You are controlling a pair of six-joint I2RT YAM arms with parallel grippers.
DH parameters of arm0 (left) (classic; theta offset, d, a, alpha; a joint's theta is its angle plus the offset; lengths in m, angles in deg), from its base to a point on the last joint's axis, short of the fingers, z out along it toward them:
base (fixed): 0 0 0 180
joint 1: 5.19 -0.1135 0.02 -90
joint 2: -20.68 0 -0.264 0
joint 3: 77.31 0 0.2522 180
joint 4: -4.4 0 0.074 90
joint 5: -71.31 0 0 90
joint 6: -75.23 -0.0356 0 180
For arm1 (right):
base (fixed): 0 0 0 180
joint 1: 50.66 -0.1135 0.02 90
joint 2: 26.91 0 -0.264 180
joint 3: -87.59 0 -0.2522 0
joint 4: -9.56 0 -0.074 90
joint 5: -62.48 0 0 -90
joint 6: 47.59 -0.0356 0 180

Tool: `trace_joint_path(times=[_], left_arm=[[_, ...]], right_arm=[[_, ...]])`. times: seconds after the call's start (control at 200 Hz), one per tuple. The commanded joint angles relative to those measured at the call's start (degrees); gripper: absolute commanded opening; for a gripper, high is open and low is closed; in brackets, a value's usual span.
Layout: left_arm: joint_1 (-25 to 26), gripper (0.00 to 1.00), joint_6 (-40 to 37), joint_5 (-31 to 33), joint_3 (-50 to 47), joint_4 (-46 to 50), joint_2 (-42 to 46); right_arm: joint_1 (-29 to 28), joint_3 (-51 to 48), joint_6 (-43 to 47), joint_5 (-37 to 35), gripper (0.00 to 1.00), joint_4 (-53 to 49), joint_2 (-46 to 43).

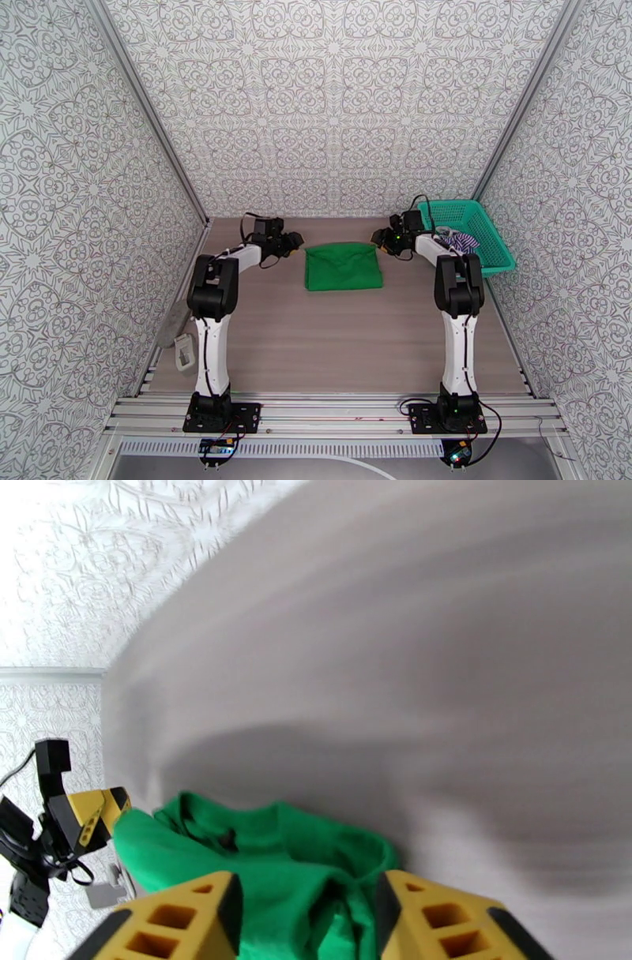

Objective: Fold and stack the mixed laundry pile

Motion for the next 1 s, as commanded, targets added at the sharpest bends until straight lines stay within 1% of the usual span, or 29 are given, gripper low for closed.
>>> trace_joint_path(times=[0.0,0.055,0.09,0.12,0.165,0.18,0.225,0.265,0.315,0.39,0.465,0.515,0.74,0.82,0.89,0.99], left_arm=[[-1.31,0.51,-3.67,2.59,-0.71,2.12,8.61],[-1.02,0.51,-6.37,3.27,-1.91,5.03,11.31],[-0.42,0.48,-8.34,3.35,-2.74,6.9,13.0],[0.23,0.43,-10.04,3.41,-3.51,8.79,14.39],[1.53,0.34,-12.29,3.52,-5.29,10.7,16.42],[1.99,0.3,-12.87,3.52,-5.99,11.02,17.09],[3.64,0.22,-13.98,3.39,-8.26,11.18,18.84],[5.26,0.18,-14.68,3.12,-9.87,11.17,19.73],[7.12,0.15,-15.21,2.42,-10.76,11.11,19.71],[9.57,0.15,-15.77,1.98,-10.36,11.13,18.1],[11.08,0.14,-15.36,0.77,-8.58,10.05,15.22],[11.55,0.14,-14.55,0.27,-6.89,9.21,13.13],[11.18,0.14,-11.3,0.49,0.19,3.44,3.59],[10.45,0.19,-9.43,-0.48,2.59,0.83,-0.41],[9.62,0.2,-6.56,-2.56,3.94,-3.1,-3.19],[8.54,0.2,-3.03,-3.45,4.97,-6.73,-5.54]], right_arm=[[0.41,-0.55,3.79,-3.51,0.57,0.02,-8.2],[0.41,-3.74,4.94,-5.06,0.58,0.22,-11.55],[0.41,-5.84,5.27,-5.82,0.58,0.46,-13.27],[0.26,-8.15,5.62,-6.71,0.57,0.67,-15.09],[-0.13,-12.14,6.03,-7.24,0.52,1.92,-17.73],[-0.4,-13.95,6.15,-7.49,0.49,2.45,-18.84],[-1.24,-17.88,6.38,-7.85,0.44,3.62,-20.63],[-2.09,-20.36,6.73,-8.38,0.38,4.12,-21.82],[-3.28,-22.16,6.87,-8.93,0.32,4.47,-22.27],[-4.44,-22.93,6.44,-8.97,0.28,5.08,-21.09],[-5.03,-21.29,5.87,-7.91,0.2,5.17,-18.36],[-5.13,-20.25,5.11,-7.58,0.19,5.9,-16.57],[-5.13,-12.17,2.37,-8.69,0.18,5.58,-7.99],[-5.04,-9.29,1.7,-8.92,0.19,5.34,-5.43],[-5.04,-5.94,1.36,-9.02,0.22,3.85,-3.19],[-4.8,-3.17,0.69,-8.57,0.26,2.56,-1.0]])
